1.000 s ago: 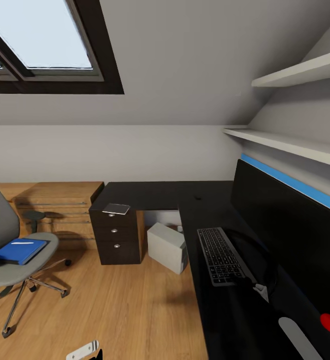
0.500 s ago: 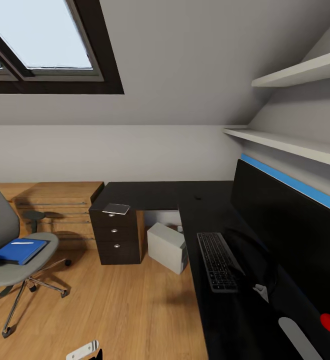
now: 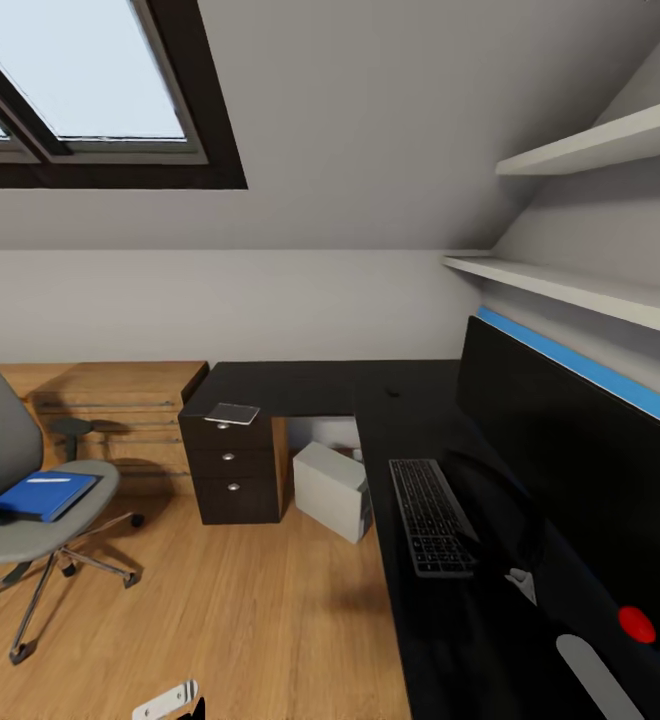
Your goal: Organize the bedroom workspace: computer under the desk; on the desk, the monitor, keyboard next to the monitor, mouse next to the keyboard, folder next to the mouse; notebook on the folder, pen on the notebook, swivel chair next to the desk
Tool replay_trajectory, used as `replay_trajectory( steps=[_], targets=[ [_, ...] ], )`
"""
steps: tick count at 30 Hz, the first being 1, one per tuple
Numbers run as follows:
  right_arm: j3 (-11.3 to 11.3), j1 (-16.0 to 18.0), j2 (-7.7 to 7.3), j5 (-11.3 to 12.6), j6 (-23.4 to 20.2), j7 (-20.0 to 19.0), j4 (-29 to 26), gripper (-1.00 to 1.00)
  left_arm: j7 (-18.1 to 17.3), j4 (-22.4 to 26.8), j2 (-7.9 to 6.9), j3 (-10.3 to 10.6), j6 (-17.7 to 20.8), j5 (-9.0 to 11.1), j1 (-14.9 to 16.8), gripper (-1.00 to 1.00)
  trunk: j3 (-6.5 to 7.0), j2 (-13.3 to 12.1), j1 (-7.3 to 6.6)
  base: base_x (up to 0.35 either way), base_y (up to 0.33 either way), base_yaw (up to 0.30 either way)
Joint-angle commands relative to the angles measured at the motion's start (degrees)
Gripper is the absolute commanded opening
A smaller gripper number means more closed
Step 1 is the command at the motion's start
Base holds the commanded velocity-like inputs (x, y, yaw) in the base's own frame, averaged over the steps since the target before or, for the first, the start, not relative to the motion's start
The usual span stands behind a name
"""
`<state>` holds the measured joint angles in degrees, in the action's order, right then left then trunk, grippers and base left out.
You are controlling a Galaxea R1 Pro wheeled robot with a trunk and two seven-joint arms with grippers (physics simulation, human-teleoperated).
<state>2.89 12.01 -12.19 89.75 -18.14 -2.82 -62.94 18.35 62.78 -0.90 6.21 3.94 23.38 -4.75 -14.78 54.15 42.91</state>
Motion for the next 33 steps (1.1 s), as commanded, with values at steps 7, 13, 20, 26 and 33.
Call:
replay_trajectory(
  steps=[7, 13, 20, 26, 33],
  targets=[
    [0.17, 0.03, -0.03, 0.25, 0.02, -0.08, 0.01, 1.00, 0.46, 0.15, -0.11, 0.20, 0.27, 0.35, 0.00, 1.00, -0.06, 0.05, 0.00, -0.197, -0.001, 0.000],
    [0.25, 0.03, -0.03, 0.25, 0.04, -0.08, 0.03, 1.00, 0.46, 0.15, -0.13, 0.20, 0.27, 0.35, 0.00, 1.00, -0.06, 0.05, 0.00, -0.025, 0.000, 0.000],
    [0.42, 0.03, 0.20, -0.70, 0.17, -0.12, 0.01, 1.00, 0.46, 0.12, -0.14, 0.14, 0.38, 0.35, 0.00, 1.00, -0.06, 0.05, 0.00, -0.208, 0.000, 0.000],
    [0.41, 0.03, 2.81, -8.74, 0.78, -0.08, -0.04, 1.00, 0.76, -0.10, -0.16, 0.04, 0.39, 0.43, 0.00, 1.00, -0.06, 0.05, 0.00, -0.328, 0.000, 0.000],
    [0.35, 0.03, 8.00, -22.67, 6.12, -0.03, -0.38, 1.00, 0.99, -2.06, -0.16, 0.10, 0.42, 0.44, 0.00, 1.00, -0.06, 0.05, 0.00, -0.333, -0.004, 0.000]
  ],
)
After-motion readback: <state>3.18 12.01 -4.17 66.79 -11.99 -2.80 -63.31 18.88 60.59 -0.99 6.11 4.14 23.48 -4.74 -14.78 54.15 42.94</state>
